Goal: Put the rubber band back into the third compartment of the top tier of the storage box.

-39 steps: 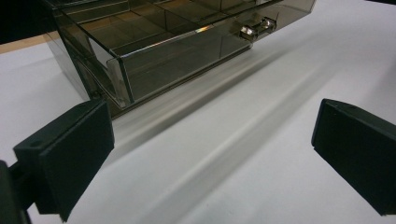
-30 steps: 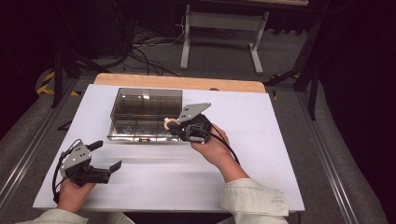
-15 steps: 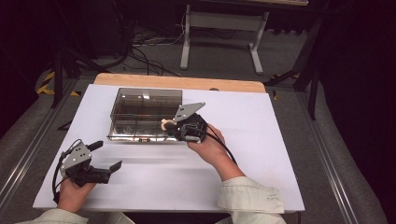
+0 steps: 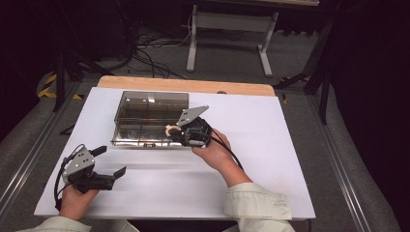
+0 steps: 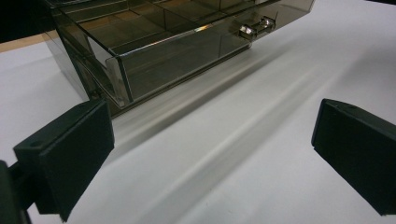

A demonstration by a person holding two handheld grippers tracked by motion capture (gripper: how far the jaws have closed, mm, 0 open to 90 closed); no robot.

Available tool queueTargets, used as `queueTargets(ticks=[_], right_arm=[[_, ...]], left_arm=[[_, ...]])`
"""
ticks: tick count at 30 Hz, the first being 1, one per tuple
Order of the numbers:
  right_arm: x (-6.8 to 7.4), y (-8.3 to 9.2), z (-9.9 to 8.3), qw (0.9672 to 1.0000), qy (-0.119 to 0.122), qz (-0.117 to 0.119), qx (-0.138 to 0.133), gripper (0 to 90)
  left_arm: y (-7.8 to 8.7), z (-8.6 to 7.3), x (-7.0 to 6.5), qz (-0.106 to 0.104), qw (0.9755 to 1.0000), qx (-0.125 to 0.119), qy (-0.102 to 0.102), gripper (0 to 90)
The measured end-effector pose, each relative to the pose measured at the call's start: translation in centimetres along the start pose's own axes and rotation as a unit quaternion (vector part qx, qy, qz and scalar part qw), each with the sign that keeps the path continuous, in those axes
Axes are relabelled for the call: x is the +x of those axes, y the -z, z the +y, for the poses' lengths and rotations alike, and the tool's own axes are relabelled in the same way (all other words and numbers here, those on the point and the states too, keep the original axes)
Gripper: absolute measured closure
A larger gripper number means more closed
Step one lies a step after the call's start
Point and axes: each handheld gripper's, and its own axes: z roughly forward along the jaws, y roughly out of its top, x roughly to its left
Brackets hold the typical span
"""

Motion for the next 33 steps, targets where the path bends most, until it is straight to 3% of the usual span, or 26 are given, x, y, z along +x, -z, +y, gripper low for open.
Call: queueTargets(ticks=[21, 26, 33], right_arm=[[-0.55, -0.56, -0.27, 0.9999, -0.012, 0.005, 0.008, 82.5], [-0.70, -0.47, -0.28, 0.9997, -0.024, 0.010, -0.003, 68.9], [-0.44, 0.28, -0.11, 0.9995, -0.023, -0.005, -0.019, 61.4]], left_arm=[[0.01, 0.00, -0.07, -0.002, 1.0000, 0.000, 0.001, 0.2], [0.01, -0.01, -0.10, -0.002, 1.0000, 0.000, 0.002, 0.2], [0.03, 0.01, -0.09, -0.003, 1.0000, 0.000, 0.002, 0.2]])
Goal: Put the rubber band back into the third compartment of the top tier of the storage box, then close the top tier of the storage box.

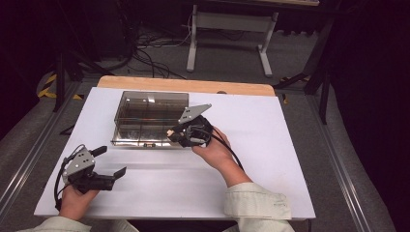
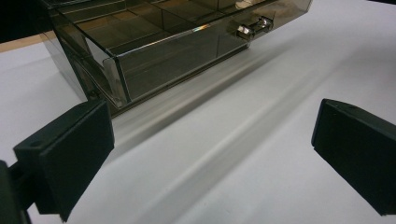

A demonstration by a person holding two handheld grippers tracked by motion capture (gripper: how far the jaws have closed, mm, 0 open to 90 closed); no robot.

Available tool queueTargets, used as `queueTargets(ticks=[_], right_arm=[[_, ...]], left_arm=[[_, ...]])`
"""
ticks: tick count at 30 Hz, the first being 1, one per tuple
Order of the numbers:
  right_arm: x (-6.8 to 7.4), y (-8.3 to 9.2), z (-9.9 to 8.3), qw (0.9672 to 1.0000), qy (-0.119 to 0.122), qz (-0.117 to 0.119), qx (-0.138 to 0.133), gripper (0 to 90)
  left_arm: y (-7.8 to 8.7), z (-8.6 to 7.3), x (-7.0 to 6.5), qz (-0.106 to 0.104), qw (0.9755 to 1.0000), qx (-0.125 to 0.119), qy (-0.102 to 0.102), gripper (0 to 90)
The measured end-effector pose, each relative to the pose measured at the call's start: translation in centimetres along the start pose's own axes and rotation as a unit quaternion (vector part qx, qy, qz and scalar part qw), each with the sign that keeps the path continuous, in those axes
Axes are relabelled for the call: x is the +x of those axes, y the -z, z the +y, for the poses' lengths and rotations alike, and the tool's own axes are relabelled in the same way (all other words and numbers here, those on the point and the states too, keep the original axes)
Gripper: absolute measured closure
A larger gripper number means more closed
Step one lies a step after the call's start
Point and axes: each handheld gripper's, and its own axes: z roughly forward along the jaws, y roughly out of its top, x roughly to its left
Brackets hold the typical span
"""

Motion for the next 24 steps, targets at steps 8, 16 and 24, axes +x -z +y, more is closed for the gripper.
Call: queueTargets(ticks=[8, 16, 24], right_arm=[[0.1, 2.3, 0.2, 0.9988, -0.007, -0.025, -0.042, 37.5], [0.7, 4.1, 0.1, 0.9961, -0.009, -0.053, -0.070, 16.6], [1.0, 5.4, -0.5, 0.9943, -0.013, -0.059, -0.089, 9.5]], left_arm=[[0.2, 0.2, 0.0, 0.002, 1.0000, 0.005, 0.003, 0.3], [0.3, 0.2, -0.1, -0.001, 1.0000, 0.006, 0.007, 0.3], [0.3, 0.3, -0.2, -0.005, 0.9999, 0.008, 0.004, 0.2]])
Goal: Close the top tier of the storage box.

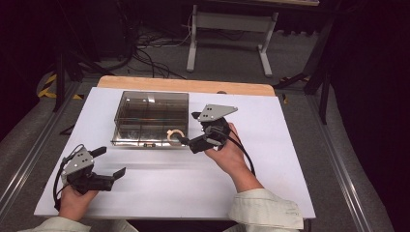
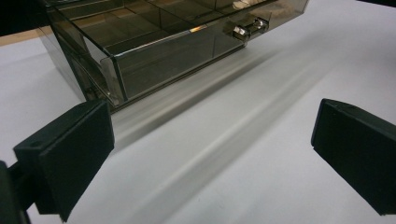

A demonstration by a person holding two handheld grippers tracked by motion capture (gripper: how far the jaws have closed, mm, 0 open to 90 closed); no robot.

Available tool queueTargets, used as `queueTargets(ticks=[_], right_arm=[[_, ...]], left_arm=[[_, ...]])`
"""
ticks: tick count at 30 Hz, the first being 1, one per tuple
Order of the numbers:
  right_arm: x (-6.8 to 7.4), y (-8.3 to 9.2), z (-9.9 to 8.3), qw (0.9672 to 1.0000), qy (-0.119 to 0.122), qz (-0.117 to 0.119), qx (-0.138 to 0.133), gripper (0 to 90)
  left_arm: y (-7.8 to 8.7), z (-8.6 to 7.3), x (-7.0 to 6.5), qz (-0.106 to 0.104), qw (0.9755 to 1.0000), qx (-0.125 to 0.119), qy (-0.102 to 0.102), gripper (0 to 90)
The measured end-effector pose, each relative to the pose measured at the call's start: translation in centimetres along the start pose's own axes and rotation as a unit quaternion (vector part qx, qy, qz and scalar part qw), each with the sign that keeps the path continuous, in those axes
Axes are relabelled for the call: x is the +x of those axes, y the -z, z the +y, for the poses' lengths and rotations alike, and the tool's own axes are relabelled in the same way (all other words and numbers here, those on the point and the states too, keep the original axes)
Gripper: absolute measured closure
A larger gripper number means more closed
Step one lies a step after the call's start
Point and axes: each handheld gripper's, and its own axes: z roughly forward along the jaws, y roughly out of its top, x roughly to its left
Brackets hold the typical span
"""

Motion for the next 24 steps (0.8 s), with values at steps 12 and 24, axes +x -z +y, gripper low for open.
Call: queueTargets(ticks=[12, 24], right_arm=[[-0.1, 1.6, -0.9, 0.9999, -0.006, -0.005, -0.015, 7.3], [-0.1, 5.1, -4.9, 0.9987, -0.032, -0.033, -0.023, 5.6]], left_arm=[[0.0, 0.1, -0.1, -0.002, 1.0000, -0.001, -0.001, 0.4], [0.1, 0.2, -0.2, 0.001, 1.0000, 0.002, -0.005, 0.7]])
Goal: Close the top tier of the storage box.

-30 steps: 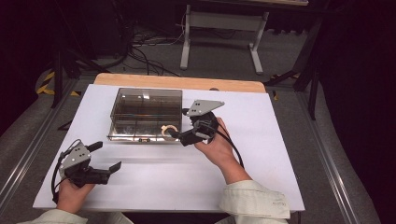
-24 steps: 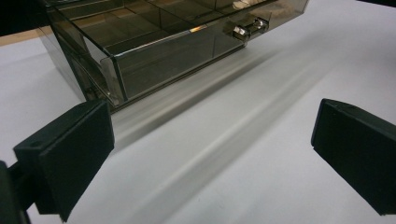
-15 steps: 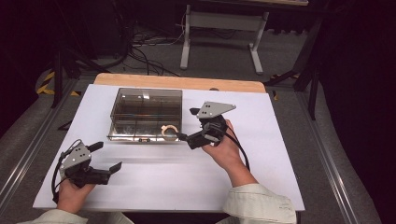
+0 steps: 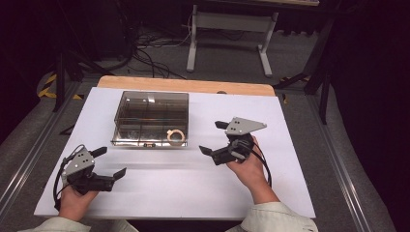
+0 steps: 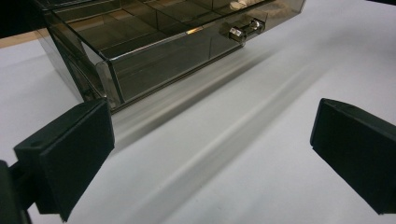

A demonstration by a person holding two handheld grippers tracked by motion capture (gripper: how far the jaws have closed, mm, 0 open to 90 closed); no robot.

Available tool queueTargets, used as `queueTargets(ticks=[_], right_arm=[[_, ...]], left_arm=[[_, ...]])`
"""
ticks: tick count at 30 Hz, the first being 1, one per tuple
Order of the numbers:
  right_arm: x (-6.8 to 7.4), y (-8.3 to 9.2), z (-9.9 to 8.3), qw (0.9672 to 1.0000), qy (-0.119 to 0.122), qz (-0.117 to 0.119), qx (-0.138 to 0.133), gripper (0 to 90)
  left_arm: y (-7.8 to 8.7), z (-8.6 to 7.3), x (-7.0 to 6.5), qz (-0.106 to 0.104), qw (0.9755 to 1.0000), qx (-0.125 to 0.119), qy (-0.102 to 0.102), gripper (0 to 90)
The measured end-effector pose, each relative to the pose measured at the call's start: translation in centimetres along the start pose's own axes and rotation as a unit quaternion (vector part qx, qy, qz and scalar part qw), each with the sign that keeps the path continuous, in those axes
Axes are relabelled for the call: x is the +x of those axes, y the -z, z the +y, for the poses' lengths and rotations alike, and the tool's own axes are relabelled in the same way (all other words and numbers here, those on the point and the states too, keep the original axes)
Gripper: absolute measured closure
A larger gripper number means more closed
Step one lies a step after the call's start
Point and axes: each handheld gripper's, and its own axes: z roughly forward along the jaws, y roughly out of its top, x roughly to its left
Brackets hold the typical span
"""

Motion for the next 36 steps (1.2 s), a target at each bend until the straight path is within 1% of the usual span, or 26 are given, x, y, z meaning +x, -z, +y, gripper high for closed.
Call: queueTargets(ticks=[6, 11, 14, 19, 25, 26, 29, 32, 34, 36], right_arm=[[-0.3, 1.8, -2.6, 0.9996, -0.020, -0.015, -0.011, 4.8], [-0.4, 3.0, -4.4, 0.9988, -0.038, -0.025, -0.020, 4.3], [-0.4, 3.6, -5.6, 0.9983, -0.046, -0.031, -0.019, 4.0], [-0.1, 4.5, -7.2, 0.9973, -0.056, -0.038, -0.028, 3.7], [0.2, 5.2, -9.4, 0.9964, -0.068, -0.042, -0.030, 3.5], [0.2, 5.3, -9.6, 0.9963, -0.068, -0.044, -0.030, 3.5], [0.4, 5.6, -10.7, 0.9959, -0.069, -0.048, -0.032, 3.4], [0.5, 5.7, -11.4, 0.9957, -0.071, -0.051, -0.032, 3.4], [0.6, 5.6, -12.0, 0.9955, -0.073, -0.053, -0.030, 3.4], [0.6, 5.6, -12.4, 0.9954, -0.075, -0.053, -0.028, 3.2]], left_arm=[[0.1, 0.1, -0.1, 0.003, 1.0000, -0.002, -0.002, 0.7], [0.1, 0.1, -0.1, 0.001, 1.0000, -0.003, -0.002, 0.8], [0.1, 0.1, -0.2, -0.002, 1.0000, -0.003, -0.004, 0.9], [0.1, 0.1, -0.3, -0.003, 1.0000, -0.003, -0.003, 0.9], [0.1, 0.2, -0.4, -0.004, 1.0000, -0.005, -0.002, 1.0], [0.1, 0.2, -0.4, -0.004, 1.0000, -0.004, -0.005, 1.0], [0.1, 0.3, -0.4, -0.005, 1.0000, 0.000, -0.005, 1.3], [0.1, 0.3, -0.4, -0.007, 1.0000, 0.000, -0.005, 1.3], [0.2, 0.3, -0.5, -0.007, 1.0000, -0.002, -0.002, 1.4], [0.2, 0.3, -0.4, -0.006, 1.0000, -0.001, -0.004, 1.4]])
